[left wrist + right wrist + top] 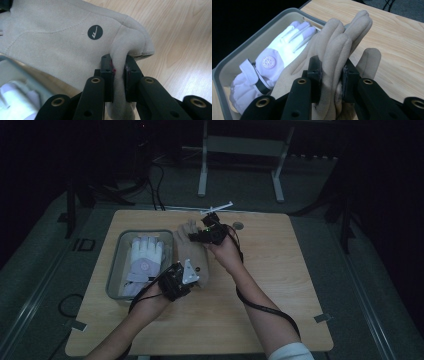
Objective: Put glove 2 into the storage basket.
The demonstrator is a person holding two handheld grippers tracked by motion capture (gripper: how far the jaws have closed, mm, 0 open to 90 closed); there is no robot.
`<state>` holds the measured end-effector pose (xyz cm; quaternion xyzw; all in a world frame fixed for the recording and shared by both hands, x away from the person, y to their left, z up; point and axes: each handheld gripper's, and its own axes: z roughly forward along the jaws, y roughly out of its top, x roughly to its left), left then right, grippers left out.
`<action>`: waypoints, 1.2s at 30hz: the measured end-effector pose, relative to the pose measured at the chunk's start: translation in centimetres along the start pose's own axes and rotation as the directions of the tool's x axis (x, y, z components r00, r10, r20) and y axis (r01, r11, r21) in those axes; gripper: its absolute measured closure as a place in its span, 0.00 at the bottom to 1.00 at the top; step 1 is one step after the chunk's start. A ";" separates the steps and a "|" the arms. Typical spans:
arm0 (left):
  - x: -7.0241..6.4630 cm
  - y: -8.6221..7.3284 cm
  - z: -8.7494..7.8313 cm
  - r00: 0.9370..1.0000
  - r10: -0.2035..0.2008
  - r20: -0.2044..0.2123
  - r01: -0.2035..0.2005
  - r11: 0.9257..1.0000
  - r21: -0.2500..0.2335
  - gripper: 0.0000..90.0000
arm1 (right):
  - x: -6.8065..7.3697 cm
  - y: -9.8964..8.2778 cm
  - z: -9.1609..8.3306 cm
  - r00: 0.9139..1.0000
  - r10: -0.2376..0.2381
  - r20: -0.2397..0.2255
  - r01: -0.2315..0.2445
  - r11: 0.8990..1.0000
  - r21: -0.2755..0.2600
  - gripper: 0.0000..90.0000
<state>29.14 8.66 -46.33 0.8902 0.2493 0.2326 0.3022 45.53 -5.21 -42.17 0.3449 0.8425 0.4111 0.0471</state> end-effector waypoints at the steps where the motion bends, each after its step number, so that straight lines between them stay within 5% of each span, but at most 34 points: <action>1: 0.1 -0.2 -0.2 1.000 -0.002 0.002 0.002 1.000 0.000 0.90 | 0.2 0.1 0.2 1.000 -0.003 -0.004 0.003 1.000 0.002 0.82; 17: 2.2 -3.3 -2.9 0.998 -0.041 -0.043 0.043 0.998 0.045 0.90 | 3.8 2.5 3.1 0.998 -0.048 -0.050 0.048 0.999 0.004 0.82; 36: 4.9 -8.5 -6.3 0.990 -0.092 -0.107 0.104 0.989 0.106 0.90 | 8.3 4.8 9.3 0.989 -0.107 -0.100 0.113 0.992 0.063 0.82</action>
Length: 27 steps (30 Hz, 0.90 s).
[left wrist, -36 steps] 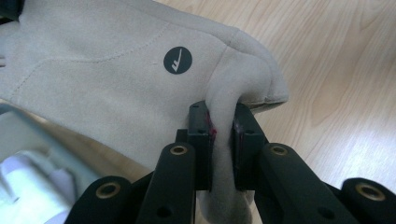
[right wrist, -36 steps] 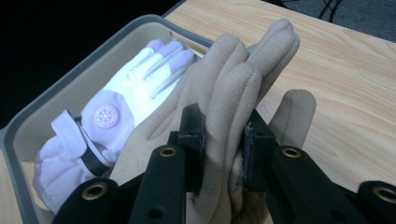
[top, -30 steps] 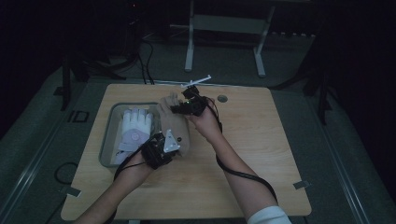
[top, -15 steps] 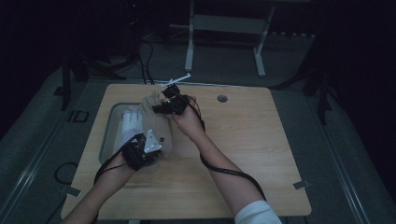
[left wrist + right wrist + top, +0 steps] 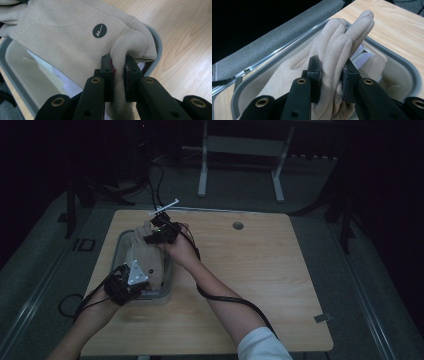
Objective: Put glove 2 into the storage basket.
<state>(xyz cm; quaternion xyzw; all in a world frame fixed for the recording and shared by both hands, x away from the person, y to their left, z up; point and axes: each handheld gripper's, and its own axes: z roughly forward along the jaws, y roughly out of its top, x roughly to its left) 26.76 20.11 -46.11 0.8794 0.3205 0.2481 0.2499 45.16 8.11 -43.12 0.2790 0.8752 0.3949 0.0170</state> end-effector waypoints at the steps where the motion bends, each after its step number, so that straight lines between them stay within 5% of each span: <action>1: 0.1 -0.1 0.2 1.000 -0.001 0.000 0.001 1.000 0.009 0.90 | 0.0 0.0 0.4 1.000 0.001 0.002 -0.001 1.000 0.001 0.81; 14: 0.6 -1.2 3.5 0.998 -0.036 0.055 0.033 0.998 0.059 0.90 | -1.5 -1.6 4.7 0.999 0.022 0.032 -0.026 0.995 0.099 0.79; 23: 0.9 -1.3 4.2 0.994 -0.064 0.092 0.057 0.995 0.078 0.89 | -1.7 -1.9 5.3 0.999 0.030 0.031 -0.033 0.994 0.101 0.72; 27: 1.1 -1.2 3.6 0.988 -0.099 0.121 0.093 0.994 0.055 0.75 | -1.9 -1.9 4.5 0.999 0.029 0.023 -0.031 0.995 0.091 0.60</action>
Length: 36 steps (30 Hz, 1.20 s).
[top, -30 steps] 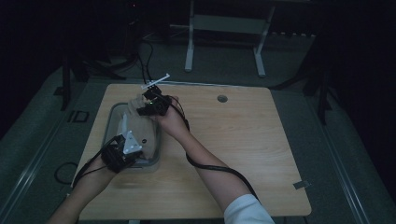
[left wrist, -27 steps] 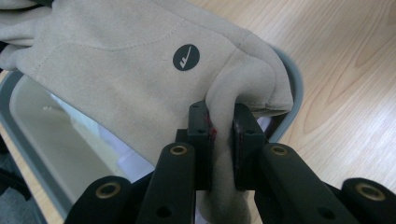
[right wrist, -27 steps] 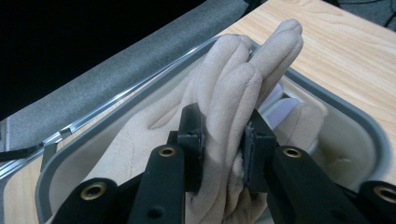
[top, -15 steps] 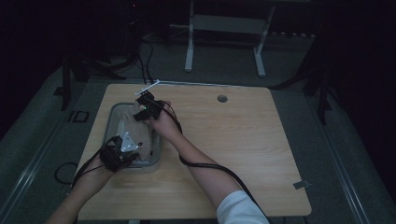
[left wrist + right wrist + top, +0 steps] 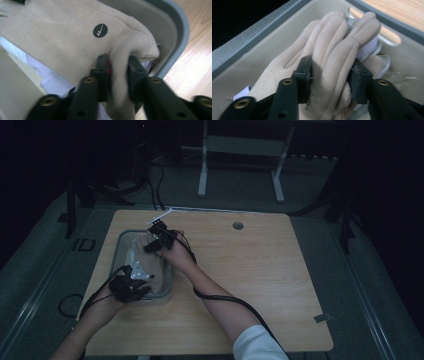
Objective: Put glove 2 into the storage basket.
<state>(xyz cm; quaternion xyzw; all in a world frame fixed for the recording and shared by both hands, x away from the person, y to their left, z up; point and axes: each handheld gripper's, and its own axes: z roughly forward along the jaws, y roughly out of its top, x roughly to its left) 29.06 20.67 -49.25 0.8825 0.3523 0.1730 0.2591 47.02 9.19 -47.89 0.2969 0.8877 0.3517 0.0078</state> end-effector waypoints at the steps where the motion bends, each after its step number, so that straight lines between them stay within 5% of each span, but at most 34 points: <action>1: 0.0 0.1 -0.2 1.000 -0.012 -0.005 0.012 1.000 -0.010 0.72 | -0.1 0.0 -0.3 1.000 -0.010 0.004 0.010 1.000 -0.007 0.56; 3: 0.2 0.2 -0.6 0.999 -0.050 -0.021 0.049 0.998 -0.027 0.55 | -0.2 0.0 -1.0 1.000 -0.016 0.015 0.017 0.999 -0.028 0.50; 6: 0.7 0.2 -1.2 0.993 -0.113 0.020 0.114 0.991 -0.071 0.30 | -0.3 0.0 -1.9 1.000 -0.022 0.002 0.022 0.998 -0.050 0.40; 10: 1.0 0.3 -2.1 0.986 -0.160 0.044 0.164 0.977 -0.136 0.18 | -0.5 -0.2 -3.1 0.998 -0.037 -0.048 0.034 0.998 -0.058 0.26; 15: 0.7 0.9 -3.0 0.981 -0.189 0.044 0.194 0.959 -0.204 0.18 | -0.5 -0.8 -4.0 0.997 -0.056 -0.054 0.053 0.997 -0.054 0.23; 24: -0.9 2.2 -1.9 0.983 -0.174 0.057 0.182 0.954 -0.238 0.17 | -0.7 -2.6 -5.8 0.992 -0.114 -0.047 0.110 0.991 -0.070 0.22; 36: -3.0 4.1 -0.7 0.986 -0.138 0.090 0.157 0.952 -0.264 0.17 | -2.3 -4.9 -7.5 0.993 -0.121 -0.017 0.119 0.990 -0.070 0.22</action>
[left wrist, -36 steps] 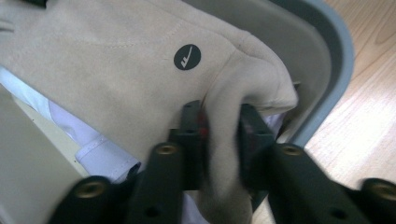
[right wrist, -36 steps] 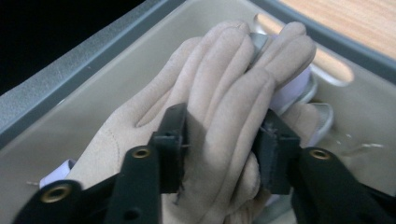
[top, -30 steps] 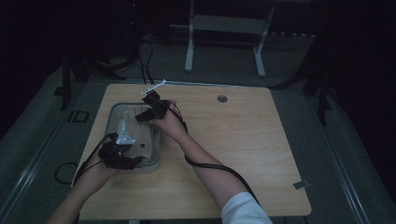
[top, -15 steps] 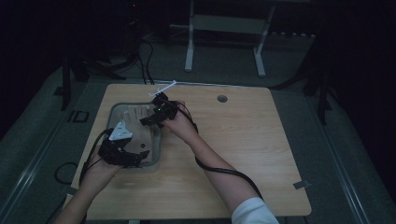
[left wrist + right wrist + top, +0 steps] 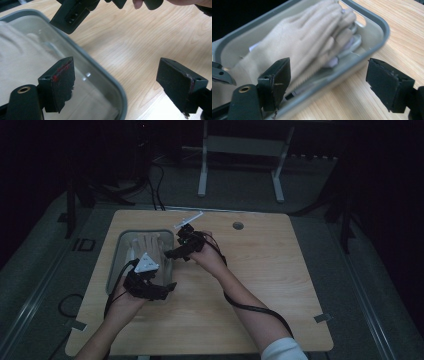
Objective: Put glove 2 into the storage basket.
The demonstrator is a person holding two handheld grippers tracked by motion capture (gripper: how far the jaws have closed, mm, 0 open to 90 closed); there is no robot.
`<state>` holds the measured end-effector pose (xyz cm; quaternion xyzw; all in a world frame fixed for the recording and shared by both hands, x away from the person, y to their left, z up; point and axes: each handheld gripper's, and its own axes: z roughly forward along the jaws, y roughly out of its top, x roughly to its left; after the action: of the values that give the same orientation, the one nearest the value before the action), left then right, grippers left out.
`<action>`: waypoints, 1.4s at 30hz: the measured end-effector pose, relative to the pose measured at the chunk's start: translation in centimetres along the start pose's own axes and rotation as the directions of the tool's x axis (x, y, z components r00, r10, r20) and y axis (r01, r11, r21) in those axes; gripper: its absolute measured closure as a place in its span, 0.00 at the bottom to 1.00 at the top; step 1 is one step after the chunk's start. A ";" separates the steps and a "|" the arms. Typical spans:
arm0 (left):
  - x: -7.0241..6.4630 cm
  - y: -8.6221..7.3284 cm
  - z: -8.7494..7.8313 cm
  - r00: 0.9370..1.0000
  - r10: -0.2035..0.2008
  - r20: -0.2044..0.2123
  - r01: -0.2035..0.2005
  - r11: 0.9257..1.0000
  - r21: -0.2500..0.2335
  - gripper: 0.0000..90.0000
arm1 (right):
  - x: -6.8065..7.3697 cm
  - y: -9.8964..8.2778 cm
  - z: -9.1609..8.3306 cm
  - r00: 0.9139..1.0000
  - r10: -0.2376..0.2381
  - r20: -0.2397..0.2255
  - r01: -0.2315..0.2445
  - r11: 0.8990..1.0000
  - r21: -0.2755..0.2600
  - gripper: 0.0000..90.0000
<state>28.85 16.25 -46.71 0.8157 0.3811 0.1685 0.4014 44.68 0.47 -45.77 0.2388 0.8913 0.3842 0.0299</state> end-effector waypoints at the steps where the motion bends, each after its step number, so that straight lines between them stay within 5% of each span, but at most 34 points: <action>1: -0.2 0.0 0.2 1.000 0.003 0.006 -0.003 1.000 -0.003 0.17 | -0.1 -0.3 -0.2 1.000 0.001 0.004 -0.001 1.000 -0.001 0.22; 8: -1.2 0.0 1.6 0.998 -0.024 0.059 0.025 0.999 -0.023 0.17 | -1.2 -1.8 -1.7 1.000 0.004 0.026 -0.004 1.000 0.002 0.22; 19: -3.6 0.3 4.1 0.992 0.026 0.127 -0.027 1.000 0.006 0.17 | -2.3 -4.6 -4.1 0.998 0.000 0.058 0.001 1.000 -0.004 0.22; 42: -6.5 -0.4 8.4 0.975 0.045 0.217 -0.048 0.999 0.005 0.17 | -4.5 -11.0 -6.9 0.994 0.036 0.102 -0.035 0.999 -0.014 0.22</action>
<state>29.31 7.03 -52.01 0.8398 0.3167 0.0862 0.4325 42.62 -12.73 -49.19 0.2737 0.8819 0.3774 0.0699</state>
